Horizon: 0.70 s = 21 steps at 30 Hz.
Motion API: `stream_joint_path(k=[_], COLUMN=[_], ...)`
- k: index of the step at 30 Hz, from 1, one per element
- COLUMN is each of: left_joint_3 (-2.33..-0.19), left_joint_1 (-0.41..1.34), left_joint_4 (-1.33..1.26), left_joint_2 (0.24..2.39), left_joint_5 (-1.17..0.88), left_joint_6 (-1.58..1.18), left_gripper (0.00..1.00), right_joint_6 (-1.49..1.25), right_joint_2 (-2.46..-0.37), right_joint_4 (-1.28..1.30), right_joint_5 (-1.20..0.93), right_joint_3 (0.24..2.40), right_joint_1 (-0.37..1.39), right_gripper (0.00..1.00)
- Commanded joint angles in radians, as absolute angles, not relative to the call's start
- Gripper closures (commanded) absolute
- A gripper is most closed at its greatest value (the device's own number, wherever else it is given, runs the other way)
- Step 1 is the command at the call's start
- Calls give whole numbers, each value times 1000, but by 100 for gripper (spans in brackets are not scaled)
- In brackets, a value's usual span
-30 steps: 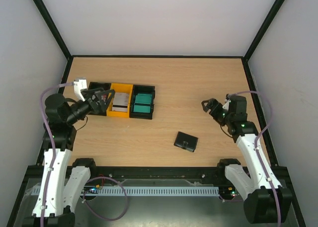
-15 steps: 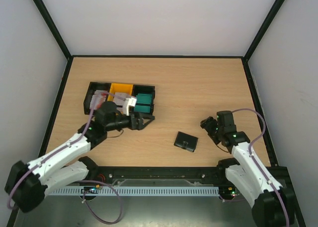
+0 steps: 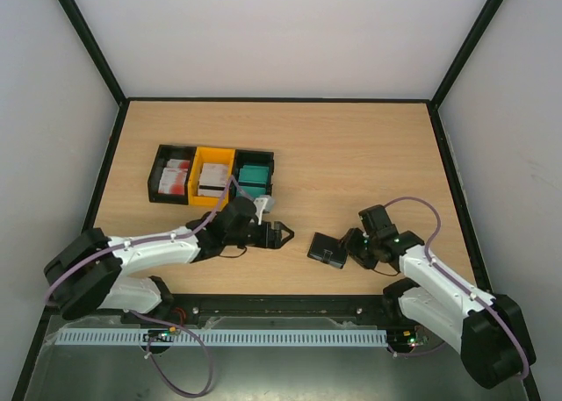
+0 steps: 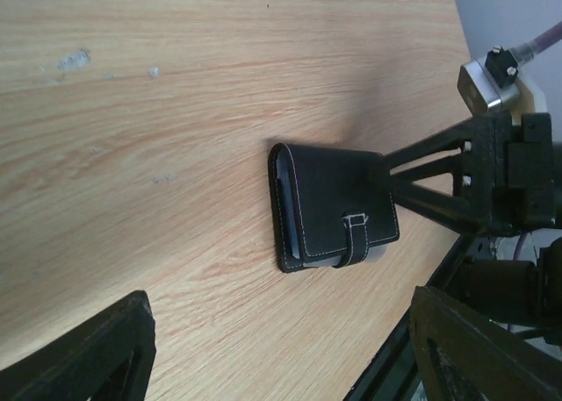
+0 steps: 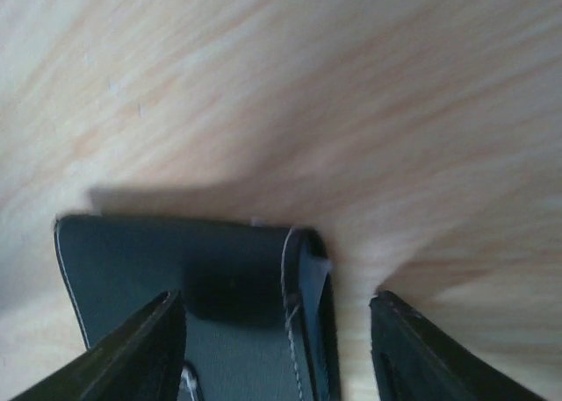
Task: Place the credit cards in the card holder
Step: Move the card holder to the center of the board.
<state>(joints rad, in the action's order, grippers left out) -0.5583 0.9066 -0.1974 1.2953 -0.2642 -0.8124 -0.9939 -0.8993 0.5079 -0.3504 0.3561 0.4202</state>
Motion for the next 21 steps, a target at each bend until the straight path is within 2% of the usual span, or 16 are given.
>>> stream_joint_path(k=[1, 6, 10, 12, 16, 21], left_joint_3=[-581, -559, -530, -522, -514, -483], left_joint_1=[953, 985, 985, 985, 985, 985], left_joint_4=[-270, -298, -303, -291, -269, -288], left_joint_2=[1342, 1372, 1378, 1379, 1379, 1383], left_joint_5=[-208, -139, -96, -72, -26, 16], left_joint_6=[-827, -850, -886, -892, -906, -951], left_gripper=[22, 29, 36, 39, 41, 42], right_joint_6=[-996, -1005, -1060, -1079, -1171, -1217], right_joint_2=[-917, -922, -948, -977, -1048, -1177], right_joint_4=[552, 525, 404, 342, 171, 46], right_joint_5=[-484, -565, -626, -625, -600, -525], right_joint_3=[313, 338, 317, 316, 326, 406], right_joint_1=[458, 471, 483, 495, 573, 706], right_gripper=[47, 54, 67, 70, 72, 69])
